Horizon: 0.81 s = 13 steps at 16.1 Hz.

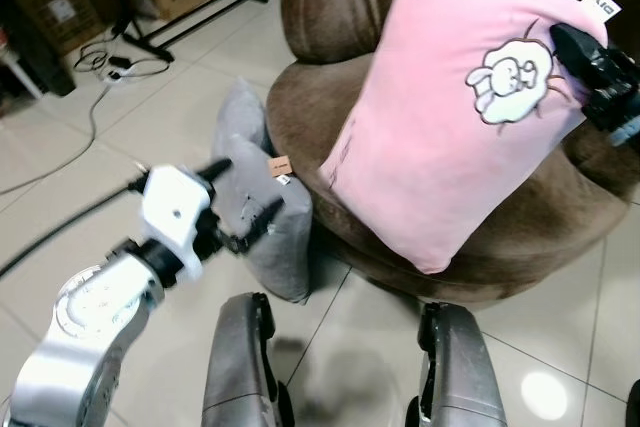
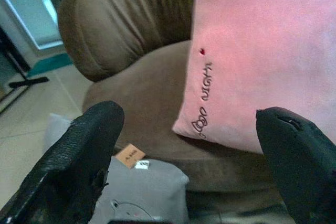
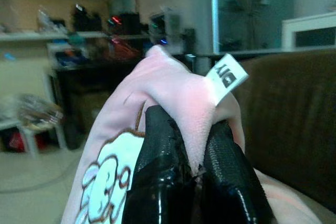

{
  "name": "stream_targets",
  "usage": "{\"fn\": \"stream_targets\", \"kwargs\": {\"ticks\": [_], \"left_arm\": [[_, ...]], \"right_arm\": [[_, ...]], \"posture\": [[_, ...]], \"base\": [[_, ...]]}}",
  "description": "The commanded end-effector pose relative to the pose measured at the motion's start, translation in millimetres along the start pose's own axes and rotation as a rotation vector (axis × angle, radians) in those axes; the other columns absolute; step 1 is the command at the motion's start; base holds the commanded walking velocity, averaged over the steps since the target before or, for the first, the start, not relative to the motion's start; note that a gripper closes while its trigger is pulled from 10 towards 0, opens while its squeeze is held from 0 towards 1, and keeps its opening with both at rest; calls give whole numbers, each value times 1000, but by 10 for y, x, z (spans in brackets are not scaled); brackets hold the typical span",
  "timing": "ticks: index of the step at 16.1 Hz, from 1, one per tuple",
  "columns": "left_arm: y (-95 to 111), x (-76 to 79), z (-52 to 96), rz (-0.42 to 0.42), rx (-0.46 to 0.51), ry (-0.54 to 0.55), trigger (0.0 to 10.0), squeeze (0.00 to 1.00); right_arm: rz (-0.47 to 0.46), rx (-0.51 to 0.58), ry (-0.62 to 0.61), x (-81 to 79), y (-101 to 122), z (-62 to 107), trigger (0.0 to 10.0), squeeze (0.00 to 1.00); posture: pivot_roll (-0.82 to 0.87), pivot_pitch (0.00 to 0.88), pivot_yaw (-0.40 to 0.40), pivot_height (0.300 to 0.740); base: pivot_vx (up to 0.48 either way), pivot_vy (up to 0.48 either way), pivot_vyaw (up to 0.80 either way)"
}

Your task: Move the pillow to the sofa from floor

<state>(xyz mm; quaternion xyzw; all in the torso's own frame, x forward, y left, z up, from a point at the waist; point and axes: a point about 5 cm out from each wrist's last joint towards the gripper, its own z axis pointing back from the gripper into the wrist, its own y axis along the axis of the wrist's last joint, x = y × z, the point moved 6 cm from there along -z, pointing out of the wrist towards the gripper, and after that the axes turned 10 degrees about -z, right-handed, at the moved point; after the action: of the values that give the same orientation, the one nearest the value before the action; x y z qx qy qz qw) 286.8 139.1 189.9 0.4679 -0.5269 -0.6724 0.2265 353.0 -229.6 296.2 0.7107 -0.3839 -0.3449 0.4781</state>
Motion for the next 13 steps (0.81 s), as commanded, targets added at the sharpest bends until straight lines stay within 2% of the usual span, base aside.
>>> {"fn": "stream_targets", "kwargs": {"ticks": [1, 2, 3, 4, 5, 6, 7, 8, 9, 11, 13], "left_arm": [[-109, -65, 3, 24, -49, 58, 10000, 0], [-136, -71, -8, 30, -54, 75, 10000, 0], [-179, -88, -26, 1, -76, 100, 10000, 0], [-188, -111, -32, -16, -81, 122, 10000, 0], [-179, -254, -31, -66, -76, 228, 10000, 0], [-180, -317, -24, -86, -75, 272, 10000, 0], [-203, -381, -10, -82, -80, 313, 10000, 0], [-181, -439, 11, -119, -68, 345, 10000, 0], [-182, -444, 10, -125, -67, 350, 10000, 0], [-183, -429, 14, -109, -60, 358, 10000, 0], [-163, -405, -5, -115, -51, 360, 10000, 0]], "right_arm": [[-12, -33, -26, -165, -181, -80, 0, 0], [-59, -67, -70, -193, -379, -103, 0, 0], [-73, -131, -153, -174, -644, -98, 0, 0], [-86, -157, -200, -159, -764, -87, 0, 0], [-97, -182, -312, -152, -946, -65, 9137, 0], [-90, -190, -355, -148, -993, -55, 10000, 0], [-112, -156, -351, -238, -988, -60, 10000, 0], [-59, -116, -333, -436, -960, -42, 10000, 0], [-41, -116, -330, -507, -977, -42, 10000, 0], [-70, -106, -314, -631, -999, -57, 10000, 0], [-63, -113, -299, -691, -1022, -77, 10000, 0]], "posture": [[-27, 73, 83, 505], [-30, 71, 83, 505], [-26, 72, 80, 505], [-26, 72, 80, 505], [-23, 72, 73, 505], [-23, 72, 71, 505], [-26, 70, 67, 505], [-28, 71, 65, 510], [-28, 69, 55, 520], [-26, 69, 47, 540], [-21, 69, 38, 555]], "base": [[0, 0, 0], [0, 0, 0], [0, 0, 0], [0, 0, 0], [0, 0, 0], [0, 0, 0], [0, 0, 0], [0, 0, 0], [0, 0, 0], [0, 0, 0], [0, 0, 0]]}}
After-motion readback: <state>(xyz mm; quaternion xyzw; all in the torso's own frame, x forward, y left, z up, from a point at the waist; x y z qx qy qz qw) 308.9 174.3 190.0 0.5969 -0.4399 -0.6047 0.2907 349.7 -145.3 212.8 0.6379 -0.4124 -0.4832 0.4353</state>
